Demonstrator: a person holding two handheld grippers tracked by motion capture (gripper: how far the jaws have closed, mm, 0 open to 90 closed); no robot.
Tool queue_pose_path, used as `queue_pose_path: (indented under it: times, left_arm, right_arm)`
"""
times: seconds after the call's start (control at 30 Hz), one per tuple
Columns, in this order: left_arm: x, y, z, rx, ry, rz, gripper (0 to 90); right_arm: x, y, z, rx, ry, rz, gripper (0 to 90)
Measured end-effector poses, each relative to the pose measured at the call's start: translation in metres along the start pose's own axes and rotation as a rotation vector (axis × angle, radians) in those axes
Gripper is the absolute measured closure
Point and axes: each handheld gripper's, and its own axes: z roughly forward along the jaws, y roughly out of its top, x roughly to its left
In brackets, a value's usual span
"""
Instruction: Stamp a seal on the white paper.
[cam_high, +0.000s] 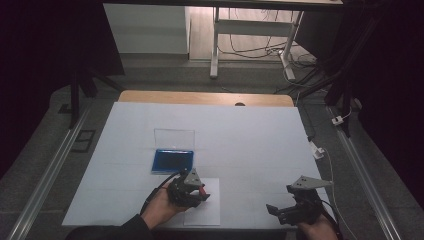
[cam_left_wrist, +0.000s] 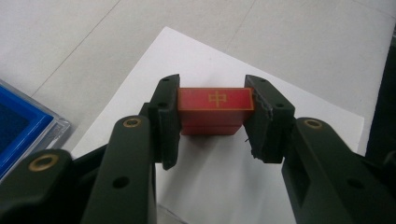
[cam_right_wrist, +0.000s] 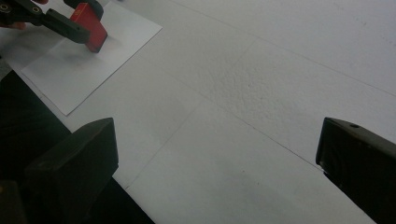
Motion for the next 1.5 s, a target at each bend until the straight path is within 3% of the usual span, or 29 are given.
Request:
queue_pose_path:
  times: [0.3, 0.53, 0.87, 0.93, 1.07, 1.5]
  left_arm:
    - [-0.001, 0.008, -0.002, 0.058, 0.008, 0.052, 58.4]
    - [-0.001, 0.011, -0.002, 0.072, 0.006, 0.054, 58.3]
    - [-0.003, 0.017, -0.012, 0.022, -0.012, 0.052, 58.2]
    - [0.000, 0.017, -0.014, 0.000, -0.044, 0.016, 58.2]
    - [0.002, 0.018, -0.018, -0.008, -0.028, 0.004, 58.3]
    - [0.008, 0.017, -0.032, -0.047, -0.027, -0.015, 58.3]
  right_arm:
    - [0.000, 0.000, 0.000, 0.002, -0.001, 0.001, 0.0]
    - [0.000, 0.000, 0.000, -0.001, 0.002, 0.005, 0.0]
    - [0.000, 0.000, 0.000, 0.003, 0.000, 0.003, 0.0]
    - [0.000, 0.000, 0.000, 0.003, 0.000, 0.003, 0.0]
    - [0.000, 0.000, 0.000, 0.004, 0.000, 0.003, 0.0]
    - [0.000, 0.000, 0.000, 0.004, 0.001, 0.003, 0.0]
